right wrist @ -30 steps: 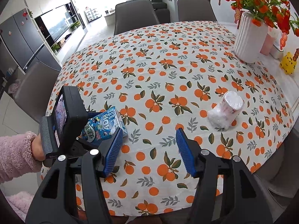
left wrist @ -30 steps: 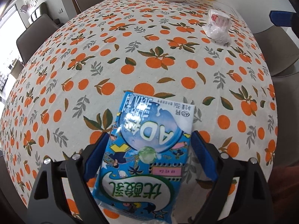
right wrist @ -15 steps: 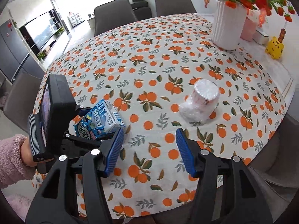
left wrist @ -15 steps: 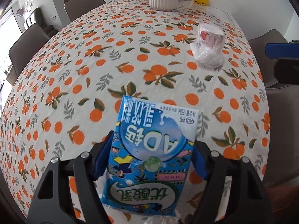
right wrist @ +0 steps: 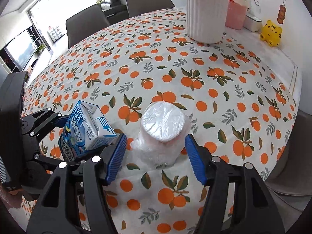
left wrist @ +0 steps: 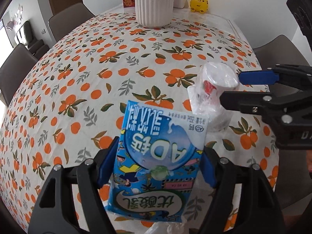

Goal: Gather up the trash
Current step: 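Grasp the white wrapped cup with the right gripper while the left gripper holds the packet, then carry the blue packet and white cup with both grippers over the grey bin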

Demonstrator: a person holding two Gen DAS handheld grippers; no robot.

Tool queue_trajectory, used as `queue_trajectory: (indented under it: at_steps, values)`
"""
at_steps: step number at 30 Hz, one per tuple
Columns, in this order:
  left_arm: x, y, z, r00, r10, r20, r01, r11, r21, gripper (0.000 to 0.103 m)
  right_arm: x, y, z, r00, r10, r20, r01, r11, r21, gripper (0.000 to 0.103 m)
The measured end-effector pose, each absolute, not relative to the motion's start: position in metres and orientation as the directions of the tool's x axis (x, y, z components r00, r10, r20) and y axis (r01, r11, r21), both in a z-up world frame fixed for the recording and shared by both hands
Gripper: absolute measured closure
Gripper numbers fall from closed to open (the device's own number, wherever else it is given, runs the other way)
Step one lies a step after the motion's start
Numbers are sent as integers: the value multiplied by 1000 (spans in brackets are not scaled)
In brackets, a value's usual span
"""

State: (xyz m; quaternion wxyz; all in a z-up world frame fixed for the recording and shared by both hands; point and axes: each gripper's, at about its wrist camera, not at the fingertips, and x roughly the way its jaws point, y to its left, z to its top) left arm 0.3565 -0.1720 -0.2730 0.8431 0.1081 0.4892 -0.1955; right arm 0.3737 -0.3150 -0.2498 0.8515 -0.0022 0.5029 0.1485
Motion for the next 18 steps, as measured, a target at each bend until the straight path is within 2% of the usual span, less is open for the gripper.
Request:
queue_trajectory:
  at_steps: [7,8,10,18]
  values:
    - [374,-168,-281,436,-212,-874,427,904,-7,30,397,-309,-275,423,235,-875,-229,962,148,43]
    - [376,-168,-282,436,-212,-875,425,905,-7,30,398,-308,-277,426,225,-876,-225,965,138,44]
    - [377,-167,-282,437,-207,-875,423,906,-3,30,400,-308,-278,432,203,-879,-220,969,116,54]
    - [373,-160,-269,460,-210,-863,401,916,-9,31,390,-305,-260,459,195,-867,-235,967,93,56]
